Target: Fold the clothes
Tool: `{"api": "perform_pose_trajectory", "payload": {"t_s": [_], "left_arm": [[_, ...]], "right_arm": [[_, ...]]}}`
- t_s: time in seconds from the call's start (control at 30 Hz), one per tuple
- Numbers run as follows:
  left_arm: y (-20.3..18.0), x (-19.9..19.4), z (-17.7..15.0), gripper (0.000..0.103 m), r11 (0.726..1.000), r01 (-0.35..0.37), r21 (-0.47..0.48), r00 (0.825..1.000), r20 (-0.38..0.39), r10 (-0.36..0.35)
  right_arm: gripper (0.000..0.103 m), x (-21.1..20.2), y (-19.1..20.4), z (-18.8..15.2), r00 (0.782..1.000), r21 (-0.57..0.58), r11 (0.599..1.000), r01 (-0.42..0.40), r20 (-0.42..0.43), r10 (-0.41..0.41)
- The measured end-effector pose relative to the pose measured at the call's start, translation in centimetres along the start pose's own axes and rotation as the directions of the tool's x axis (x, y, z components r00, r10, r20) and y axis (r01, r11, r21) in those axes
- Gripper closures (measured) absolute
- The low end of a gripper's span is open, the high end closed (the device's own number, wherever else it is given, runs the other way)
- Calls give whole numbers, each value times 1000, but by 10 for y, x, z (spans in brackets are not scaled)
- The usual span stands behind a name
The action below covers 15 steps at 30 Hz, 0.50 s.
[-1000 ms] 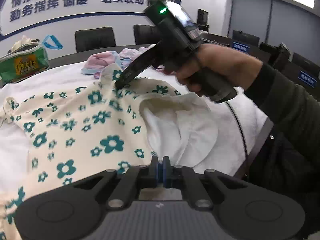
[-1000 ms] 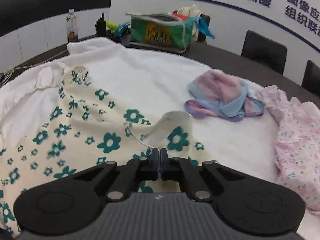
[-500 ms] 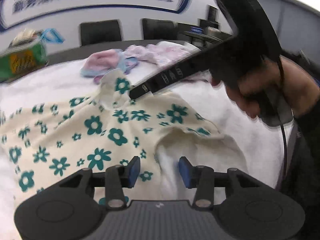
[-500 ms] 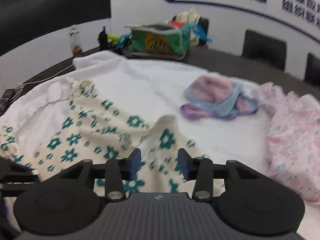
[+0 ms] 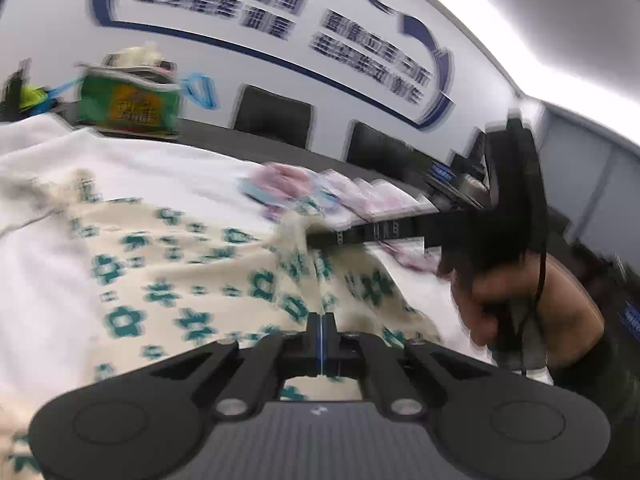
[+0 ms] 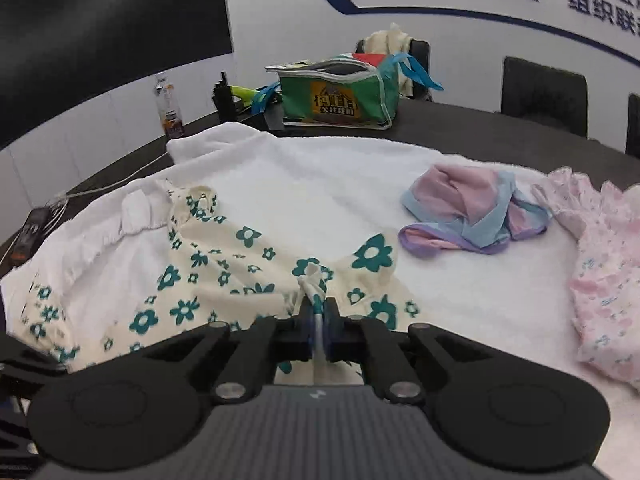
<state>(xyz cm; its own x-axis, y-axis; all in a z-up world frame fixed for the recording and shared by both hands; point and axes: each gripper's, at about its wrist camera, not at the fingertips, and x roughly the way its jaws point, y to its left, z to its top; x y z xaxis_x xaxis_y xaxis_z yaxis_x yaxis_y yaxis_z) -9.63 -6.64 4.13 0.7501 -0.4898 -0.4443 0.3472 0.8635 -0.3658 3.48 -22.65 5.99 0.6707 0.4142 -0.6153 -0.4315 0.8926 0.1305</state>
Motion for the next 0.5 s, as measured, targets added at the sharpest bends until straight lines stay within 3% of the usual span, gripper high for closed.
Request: {"api": "perform_pose_trajectory", "payload": {"t_s": [0.07,0.1,0.13,0.2,0.27,0.37,0.43,0.47,0.5], "left_arm": [[2,3,2,101,1000,-2,1,1000,-26,2],[3,4,3,95,1000,-2,2,999,-38,2],[4,6,4,92,1000,-3,5,999,-52,3],[-3,18,5,70,999,2,53,996,-89,3],[-9,30,5,63,995,8,101,992,-125,4],[-19,49,6,63,985,21,172,984,-180,10],[-25,61,6,65,975,32,219,976,-216,16],[-28,67,7,71,971,39,236,972,-234,18],[-25,71,6,89,978,60,199,967,-256,-7]], "right_arm": [[93,21,7,-8,998,20,999,-25,-51,26],[91,30,10,-13,996,12,1000,-23,-80,24],[81,34,13,-17,996,-2,1000,1,-92,-1],[71,21,14,-21,998,-3,1000,30,-47,-30],[62,-13,8,-24,998,26,998,52,43,-53],[62,-61,9,-40,991,23,998,62,121,-65],[62,-78,17,-59,993,2,999,43,109,-43],[62,-81,23,-70,995,-11,999,34,90,-33],[62,-80,29,-80,997,-26,999,31,67,-30]]}}
